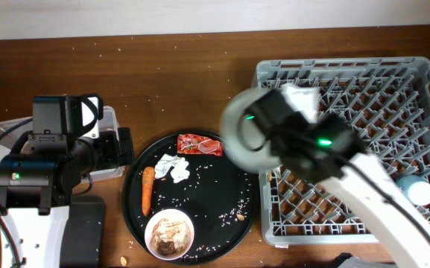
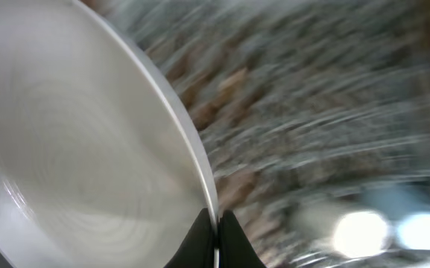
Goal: Sort waste into correct bins and load items into the dishwasher rack
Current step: 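Lift the white plate with the right gripper and stand it in rack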
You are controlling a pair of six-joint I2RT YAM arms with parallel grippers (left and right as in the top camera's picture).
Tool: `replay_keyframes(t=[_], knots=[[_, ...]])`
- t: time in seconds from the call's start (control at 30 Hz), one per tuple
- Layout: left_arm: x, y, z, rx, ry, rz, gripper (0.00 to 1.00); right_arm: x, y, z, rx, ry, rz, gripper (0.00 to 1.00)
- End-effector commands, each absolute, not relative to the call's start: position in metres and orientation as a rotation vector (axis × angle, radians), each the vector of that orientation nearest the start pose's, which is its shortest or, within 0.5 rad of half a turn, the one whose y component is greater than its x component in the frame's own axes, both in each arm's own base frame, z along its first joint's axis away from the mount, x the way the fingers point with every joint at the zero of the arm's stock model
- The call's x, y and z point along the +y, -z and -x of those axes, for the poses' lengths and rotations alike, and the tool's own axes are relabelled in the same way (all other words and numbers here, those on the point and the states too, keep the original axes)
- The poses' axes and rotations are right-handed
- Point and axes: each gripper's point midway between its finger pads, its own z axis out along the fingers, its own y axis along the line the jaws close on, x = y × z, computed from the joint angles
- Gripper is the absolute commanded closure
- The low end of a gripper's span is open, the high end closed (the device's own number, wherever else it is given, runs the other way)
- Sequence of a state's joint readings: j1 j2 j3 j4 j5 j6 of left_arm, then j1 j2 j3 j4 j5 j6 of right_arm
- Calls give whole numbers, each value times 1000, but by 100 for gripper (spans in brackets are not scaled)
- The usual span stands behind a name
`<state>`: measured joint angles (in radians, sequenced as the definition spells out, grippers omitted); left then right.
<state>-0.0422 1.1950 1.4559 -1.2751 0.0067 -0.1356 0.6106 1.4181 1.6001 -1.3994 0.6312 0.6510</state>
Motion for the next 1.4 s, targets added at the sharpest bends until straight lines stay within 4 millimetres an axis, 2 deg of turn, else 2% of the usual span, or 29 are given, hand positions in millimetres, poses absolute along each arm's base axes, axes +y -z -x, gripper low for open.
replay_keyframes(t=[0.0, 0.03, 0.13, 0.17, 0.23, 0.37, 0.43, 0.67, 0.77, 0.8, 0.9, 0.97, 1.0, 1.03, 1.1, 1.13, 1.17, 1.2, 1.23, 1.27, 1.3, 1.33, 1.37], knots=[[-10, -274, -275, 2576, 63, 127, 1, -19, -343, -296, 2142, 863, -362, 96], [-10, -274, -275, 2576, 63, 127, 1, -42, -343, -295, 2131, 942, -431, 96], [-10, -274, -275, 2576, 63, 127, 1, -82, -337, -301, 2115, 1059, -582, 96], [-10, -274, -275, 2576, 63, 127, 1, -95, -329, -306, 2118, 1088, -636, 96], [-10, -274, -275, 2576, 63, 127, 1, -107, -302, -322, 2187, 1132, -670, 96], [-10, -274, -275, 2576, 63, 127, 1, -103, -256, -348, 2296, 1198, -614, 96], [-10, -274, -275, 2576, 63, 127, 1, -98, -240, -356, 2342, 1192, -593, 96], [-10, -274, -275, 2576, 63, 127, 1, -94, -238, -360, 2337, 1175, -588, 96], [-10, -274, -275, 2576, 63, 127, 1, -92, -240, -368, 2348, 1183, -512, 96], [-10, -274, -275, 2576, 63, 127, 1, -88, -241, -374, 2352, 1181, -459, 96], [-10, -274, -275, 2576, 63, 127, 1, -63, -240, -399, 2423, 1163, -101, 95], [-10, -274, -275, 2576, 63, 127, 1, -61, -241, -400, 2428, 1176, -57, 90], [-10, -274, -275, 2576, 63, 127, 1, -61, -241, -400, 2429, 1181, -50, 73], [-10, -274, -275, 2576, 63, 127, 1, -62, -241, -400, 2433, 1189, -31, 61], [-10, -274, -275, 2576, 62, 128, 1, -56, -254, -391, 2409, 1120, -112, 45], [-10, -274, -275, 2576, 63, 127, 1, -39, -263, -385, 2434, 968, -117, 44], [-10, -274, -275, 2576, 63, 127, 1, 6, -273, -376, 2496, 622, -26, 43], [-10, -274, -275, 2576, 63, 127, 1, 77, -288, -359, 2524, 139, 136, 43], [-10, -274, -275, 2576, 63, 127, 1, 123, -298, -343, 2515, -155, 254, 48], [-10, -274, -275, 2576, 63, 127, 1, 179, -305, -315, 2531, -507, 334, 46], [-10, -274, -275, 2576, 63, 127, 1, 215, -285, -300, 2612, -601, 337, 47], [-10, -274, -275, 2576, 63, 127, 1, 235, -266, -295, 2656, -608, 373, 47], [-10, -274, -275, 2576, 63, 127, 1, 265, -231, -288, 2726, -604, 425, 47]])
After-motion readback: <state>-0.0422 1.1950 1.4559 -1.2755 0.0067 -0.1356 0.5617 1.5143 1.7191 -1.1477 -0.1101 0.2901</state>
